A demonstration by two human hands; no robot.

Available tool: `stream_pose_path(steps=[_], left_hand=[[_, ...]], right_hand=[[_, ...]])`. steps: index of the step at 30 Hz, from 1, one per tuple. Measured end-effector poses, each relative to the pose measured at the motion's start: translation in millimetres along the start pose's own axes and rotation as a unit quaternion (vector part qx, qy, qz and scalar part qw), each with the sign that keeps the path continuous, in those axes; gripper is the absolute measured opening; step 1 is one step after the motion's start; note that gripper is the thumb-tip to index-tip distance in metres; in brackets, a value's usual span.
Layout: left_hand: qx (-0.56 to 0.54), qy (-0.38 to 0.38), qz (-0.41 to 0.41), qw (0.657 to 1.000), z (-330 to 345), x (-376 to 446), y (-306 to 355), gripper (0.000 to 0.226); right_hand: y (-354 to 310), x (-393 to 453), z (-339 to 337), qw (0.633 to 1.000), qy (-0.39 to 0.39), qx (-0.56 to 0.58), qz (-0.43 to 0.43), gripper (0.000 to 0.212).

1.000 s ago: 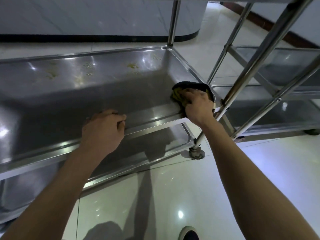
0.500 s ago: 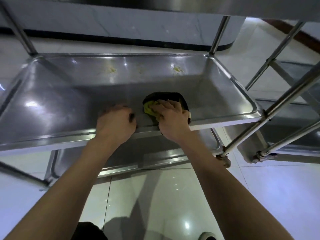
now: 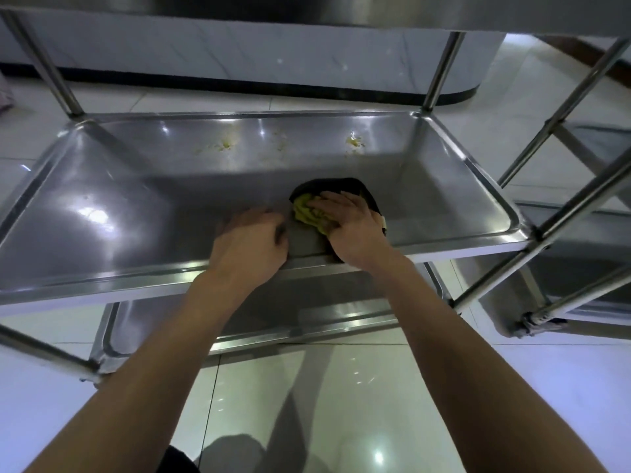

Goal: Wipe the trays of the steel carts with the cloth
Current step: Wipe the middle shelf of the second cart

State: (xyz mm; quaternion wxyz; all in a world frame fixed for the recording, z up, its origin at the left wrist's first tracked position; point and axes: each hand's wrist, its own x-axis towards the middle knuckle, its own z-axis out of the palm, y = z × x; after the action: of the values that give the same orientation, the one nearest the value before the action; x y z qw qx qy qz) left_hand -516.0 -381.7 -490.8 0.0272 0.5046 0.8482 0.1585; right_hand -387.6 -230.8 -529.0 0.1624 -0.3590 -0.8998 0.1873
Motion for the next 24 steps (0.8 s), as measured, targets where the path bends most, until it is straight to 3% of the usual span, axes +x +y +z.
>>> stream_pose_path(steps=[4,9,13,18,24], left_hand=[[0.006,-0.03,0.023,0.999,14,20,38,0.017],[0.021,-0.059,-0.02,0.998,22,34,56,0.032],[0.026,-0.039,-0.018,0.999,29,32,57,0.028],[-0.002,-0.018,-0.009,1.0,33,32,56,0.024],[-0.019,0.009,0.009,1.0,36,24,49,0.026]], right_hand=[[67,9,-31,0.998,-0.011,-0.059,0.03,0.046],[157,21,-84,0.986,-0.036,-0.133,0.096,0.046],[208,25,-124,0.972,0.007,-0.168,0.165,0.045],[213,27,-128,0.966,-0.003,-0.177,0.187,0.046],[165,12,-99,0.98,0.025,-0.124,0.154,0.045]])
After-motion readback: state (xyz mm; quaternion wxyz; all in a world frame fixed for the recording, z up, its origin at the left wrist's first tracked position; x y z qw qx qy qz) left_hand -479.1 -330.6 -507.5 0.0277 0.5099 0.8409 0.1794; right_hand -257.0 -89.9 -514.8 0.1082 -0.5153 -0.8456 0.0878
